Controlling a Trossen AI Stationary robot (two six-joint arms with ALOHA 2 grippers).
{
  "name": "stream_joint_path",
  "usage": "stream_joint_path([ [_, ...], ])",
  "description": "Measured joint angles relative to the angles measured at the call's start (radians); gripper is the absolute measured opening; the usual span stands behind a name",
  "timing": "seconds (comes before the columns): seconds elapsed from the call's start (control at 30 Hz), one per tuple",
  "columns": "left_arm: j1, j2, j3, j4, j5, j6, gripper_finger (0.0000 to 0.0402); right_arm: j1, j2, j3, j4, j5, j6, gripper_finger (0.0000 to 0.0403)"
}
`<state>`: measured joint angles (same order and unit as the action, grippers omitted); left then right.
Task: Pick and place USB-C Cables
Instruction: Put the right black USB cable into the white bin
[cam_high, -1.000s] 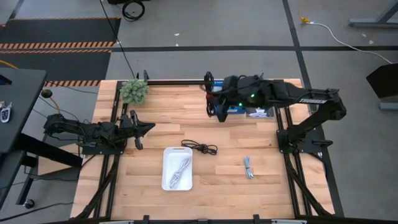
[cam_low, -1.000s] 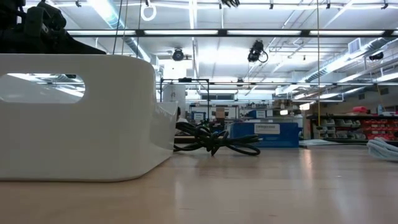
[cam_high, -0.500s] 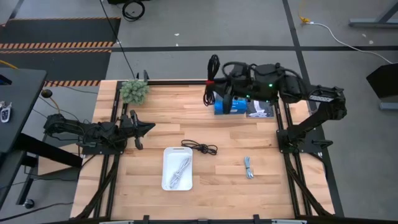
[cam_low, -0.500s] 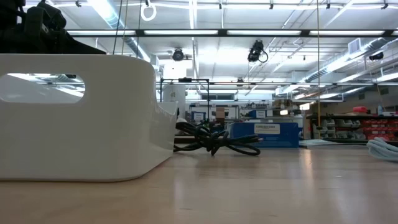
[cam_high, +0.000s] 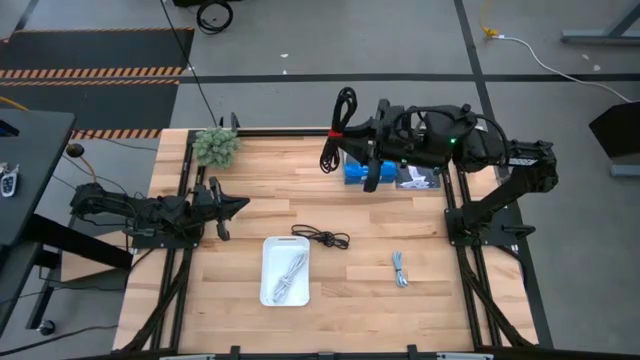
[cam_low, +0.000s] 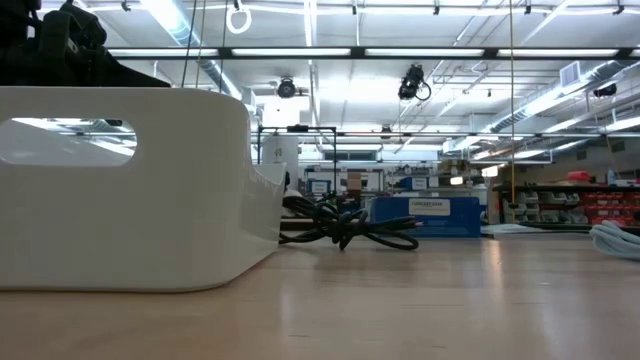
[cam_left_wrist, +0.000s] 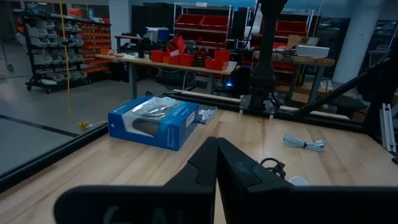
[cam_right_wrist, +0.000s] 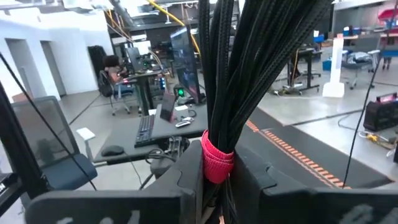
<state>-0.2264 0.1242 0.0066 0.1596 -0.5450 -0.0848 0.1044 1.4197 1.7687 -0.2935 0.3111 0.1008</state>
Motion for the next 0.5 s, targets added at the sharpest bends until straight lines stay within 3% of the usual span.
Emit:
stream_joint_path([
  [0.5,0.000,0.000,0.000,0.000,0.000,0.000,0.0011,0.030,0.000,-0.001,0.009,0.002,-0.052,0.0060],
])
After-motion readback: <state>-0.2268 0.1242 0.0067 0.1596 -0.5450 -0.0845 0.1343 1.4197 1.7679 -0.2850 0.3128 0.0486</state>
